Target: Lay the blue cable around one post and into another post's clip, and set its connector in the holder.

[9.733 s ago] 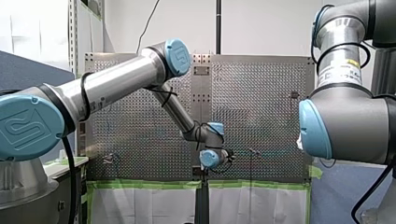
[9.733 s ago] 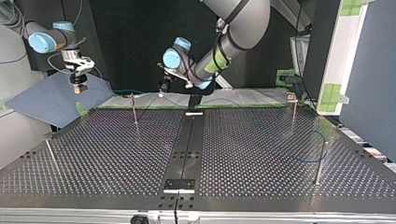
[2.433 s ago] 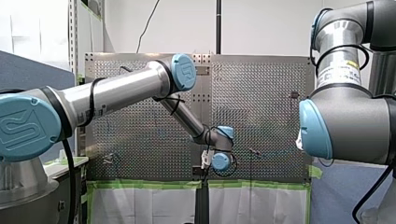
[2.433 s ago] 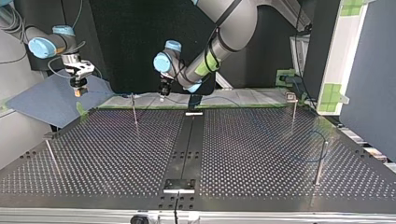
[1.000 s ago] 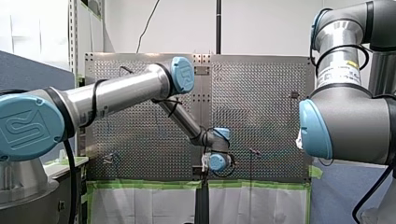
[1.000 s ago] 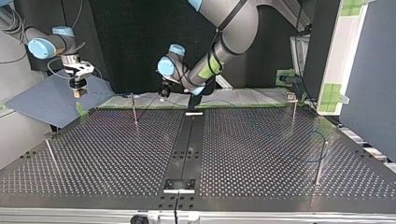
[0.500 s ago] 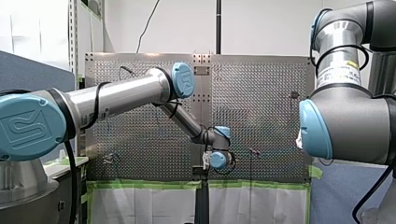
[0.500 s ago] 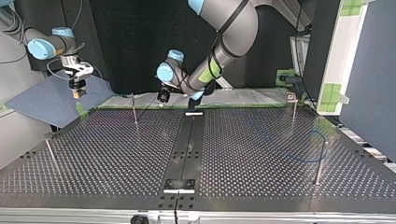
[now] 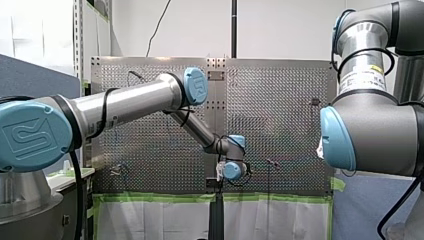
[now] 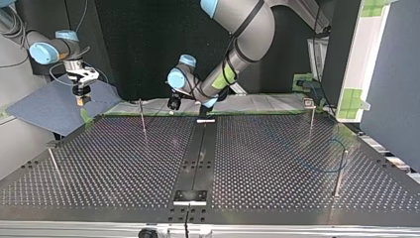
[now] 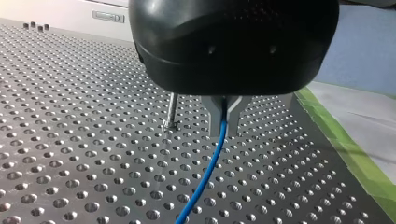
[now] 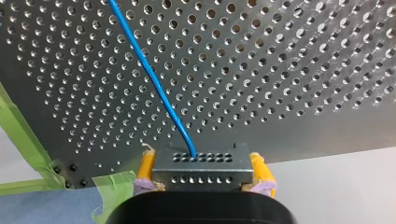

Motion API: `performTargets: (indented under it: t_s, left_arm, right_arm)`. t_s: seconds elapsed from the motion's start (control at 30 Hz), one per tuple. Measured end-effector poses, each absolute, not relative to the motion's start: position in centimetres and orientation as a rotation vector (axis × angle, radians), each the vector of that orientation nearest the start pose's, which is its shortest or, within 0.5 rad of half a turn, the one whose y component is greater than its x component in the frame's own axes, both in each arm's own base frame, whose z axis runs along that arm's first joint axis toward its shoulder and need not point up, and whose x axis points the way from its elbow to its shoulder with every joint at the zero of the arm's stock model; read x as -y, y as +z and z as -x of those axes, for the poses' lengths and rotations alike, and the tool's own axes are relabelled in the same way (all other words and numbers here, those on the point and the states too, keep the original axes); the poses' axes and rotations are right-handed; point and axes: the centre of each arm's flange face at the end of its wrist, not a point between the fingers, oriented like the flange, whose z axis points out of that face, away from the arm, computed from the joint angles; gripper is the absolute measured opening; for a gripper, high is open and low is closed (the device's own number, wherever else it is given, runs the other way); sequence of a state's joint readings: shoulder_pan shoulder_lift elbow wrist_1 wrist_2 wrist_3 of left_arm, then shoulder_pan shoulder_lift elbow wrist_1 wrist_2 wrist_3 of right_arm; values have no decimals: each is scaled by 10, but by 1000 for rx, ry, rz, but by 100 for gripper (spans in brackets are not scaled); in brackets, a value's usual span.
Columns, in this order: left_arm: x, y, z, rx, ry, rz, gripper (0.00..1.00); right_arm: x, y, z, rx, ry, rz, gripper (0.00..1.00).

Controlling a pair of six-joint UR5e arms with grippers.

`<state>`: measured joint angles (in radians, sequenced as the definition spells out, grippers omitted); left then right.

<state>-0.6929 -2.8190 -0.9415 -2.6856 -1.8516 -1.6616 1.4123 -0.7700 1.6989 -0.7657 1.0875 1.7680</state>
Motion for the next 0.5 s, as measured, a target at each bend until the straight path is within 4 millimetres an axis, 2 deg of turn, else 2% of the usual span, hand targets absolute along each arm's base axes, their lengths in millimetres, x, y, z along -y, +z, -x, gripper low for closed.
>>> performTargets:
  t_s: [0.03,0.07,0.1,0.13,0.17,0.2,0.27,0.3,0.33,0.5]
  left_arm:
    - [593,-44,-549,-1711,-333,-315,16]
    - [592,-45,-548,-1711,-332,-318,29]
    - [592,-46,-548,-1713,-329,-318,29]
    - [591,-47,-548,-1714,-328,-319,39]
    - [591,-48,-546,-1715,-329,-321,59]
    - [591,-48,-545,-1716,-329,-322,59]
    - [591,-51,-543,-1718,-332,-323,90]
    - [591,-51,-541,-1720,-333,-323,90]
    - [591,-52,-540,-1722,-334,-323,100]
    - [595,-53,-534,-1728,-342,-324,100]
  right_arm:
    - [631,31,-81,1376,1534,-1457,0]
    - [631,31,-81,1377,1533,-1458,0]
    - [631,31,-81,1377,1532,-1456,0]
    - [631,31,-81,1377,1532,-1457,0]
    - [631,31,-81,1376,1532,-1459,0]
    - [631,31,-81,1376,1532,-1459,0]
    - [631,31,-82,1376,1531,-1462,0]
    - [631,31,-82,1376,1531,-1463,0]
    - [631,31,-83,1376,1531,-1464,0]
    - [630,31,-84,1375,1531,-1467,0]
